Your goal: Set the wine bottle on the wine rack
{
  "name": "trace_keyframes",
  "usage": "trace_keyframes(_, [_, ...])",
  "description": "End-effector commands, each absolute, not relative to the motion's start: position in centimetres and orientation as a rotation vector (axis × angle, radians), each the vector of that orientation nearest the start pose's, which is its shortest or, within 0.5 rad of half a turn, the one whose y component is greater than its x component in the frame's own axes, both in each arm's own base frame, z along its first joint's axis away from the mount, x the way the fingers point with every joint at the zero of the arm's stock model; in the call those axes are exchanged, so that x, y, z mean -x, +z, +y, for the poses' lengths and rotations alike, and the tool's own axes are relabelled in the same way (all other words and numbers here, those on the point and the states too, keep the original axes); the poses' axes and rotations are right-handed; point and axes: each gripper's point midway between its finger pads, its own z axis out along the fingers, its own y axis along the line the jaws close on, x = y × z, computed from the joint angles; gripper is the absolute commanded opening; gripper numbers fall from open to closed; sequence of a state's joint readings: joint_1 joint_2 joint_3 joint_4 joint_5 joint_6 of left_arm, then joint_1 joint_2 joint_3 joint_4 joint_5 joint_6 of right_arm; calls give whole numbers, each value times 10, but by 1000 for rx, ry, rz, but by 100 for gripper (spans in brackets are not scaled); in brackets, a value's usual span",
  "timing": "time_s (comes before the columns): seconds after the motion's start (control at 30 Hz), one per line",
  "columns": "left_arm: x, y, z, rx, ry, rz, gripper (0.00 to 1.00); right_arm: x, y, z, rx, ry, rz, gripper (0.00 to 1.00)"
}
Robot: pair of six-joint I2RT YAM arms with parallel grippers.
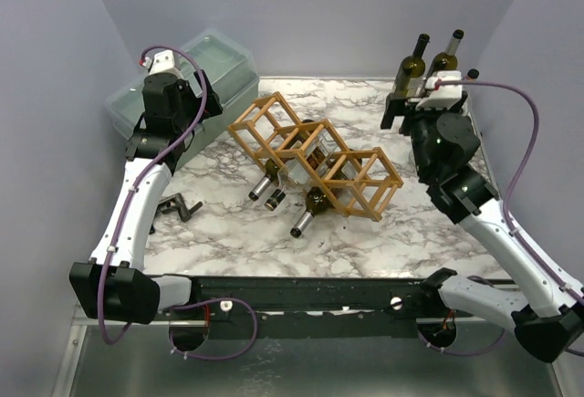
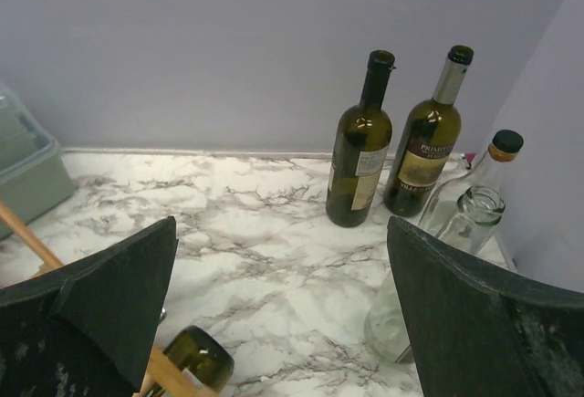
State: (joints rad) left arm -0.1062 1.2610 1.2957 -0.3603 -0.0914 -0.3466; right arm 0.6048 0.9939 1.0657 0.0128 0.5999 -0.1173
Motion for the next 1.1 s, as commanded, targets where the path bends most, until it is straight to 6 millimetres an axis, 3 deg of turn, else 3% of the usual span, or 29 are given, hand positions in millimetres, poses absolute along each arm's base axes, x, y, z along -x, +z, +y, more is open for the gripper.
trace_keyframes(0.0, [-403, 319, -37, 280, -168, 1866, 99, -364, 373, 105, -53, 93, 1618, 100])
trace_keyframes(0.13, [-401, 323, -40, 275, -195, 1857, 99, -406, 371, 97, -188, 120, 1711, 100])
trace_keyframes(0.37, [-399, 327, -38, 277, -188, 1846, 99, -475, 366, 103, -306, 156, 1763, 100])
trace_keyframes(0.53, [-397, 330, -40, 276, -201, 1838, 98, -519, 354, 74, -454, 126, 1781, 100])
trace_keyframes(0.77, [-395, 336, -40, 277, -214, 1825, 98, -552, 324, 47, -553, -16, 1796, 100])
trace_keyframes(1.07, [-399, 330, -47, 267, -261, 1848, 98, -578, 298, 27, -582, -121, 1776, 100])
